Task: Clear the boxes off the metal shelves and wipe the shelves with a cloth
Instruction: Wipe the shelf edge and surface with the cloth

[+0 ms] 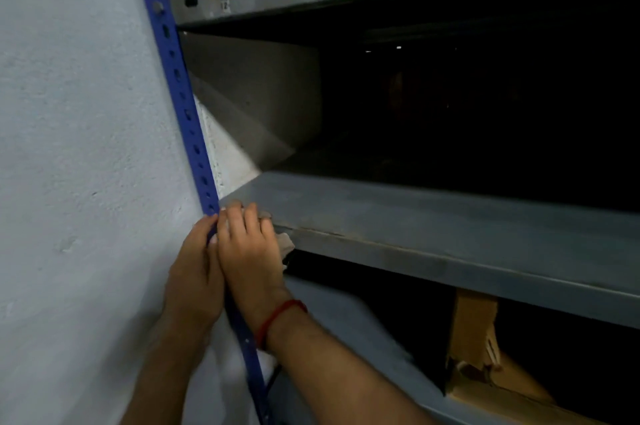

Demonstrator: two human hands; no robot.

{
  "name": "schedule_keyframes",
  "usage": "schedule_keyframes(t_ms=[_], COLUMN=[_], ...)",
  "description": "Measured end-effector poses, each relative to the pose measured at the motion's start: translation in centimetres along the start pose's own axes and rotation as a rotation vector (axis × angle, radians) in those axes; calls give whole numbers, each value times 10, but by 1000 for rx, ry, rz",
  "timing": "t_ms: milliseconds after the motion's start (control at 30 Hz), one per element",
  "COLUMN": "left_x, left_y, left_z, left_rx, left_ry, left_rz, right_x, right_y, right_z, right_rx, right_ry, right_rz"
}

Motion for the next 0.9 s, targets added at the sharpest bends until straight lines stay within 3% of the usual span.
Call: schedule_keyframes(t_ms=[167, 400, 533, 733, 833, 900], left_x=[-22, -71, -104, -139, -155, -173], left_y=[-16, -40, -67, -108, -115, -108], left_z=[-26, -145, -228, -312, -315, -306], left_rx=[-83, -554, -713, -731, -634, -563], left_ry=[-26, 24, -54, -80, -63, -73], left_rz=[62, -100, -120, -125, -136, -39], right_x=[44, 142, 207, 297, 338, 368], right_y=[-24, -106, -159, -240, -285, -313], right_z=[-37, -151, -231, -332, -386, -422], right_rx=[38, -82, -247, -320, -358, -355], right_ry=[42, -176, -281, -481, -584, -636], right_rz=[-28, -177, -276, -435, -438, -425])
Point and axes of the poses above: each hand's wrist, its own y-axis towards the middle knuckle, its own x-axis out of the back of the hand, z = x × y, the point moved 6 cm from there along y, towards the middle knuckle, and after that the axes turned 8 degrees about y, right-handed, at the moved point
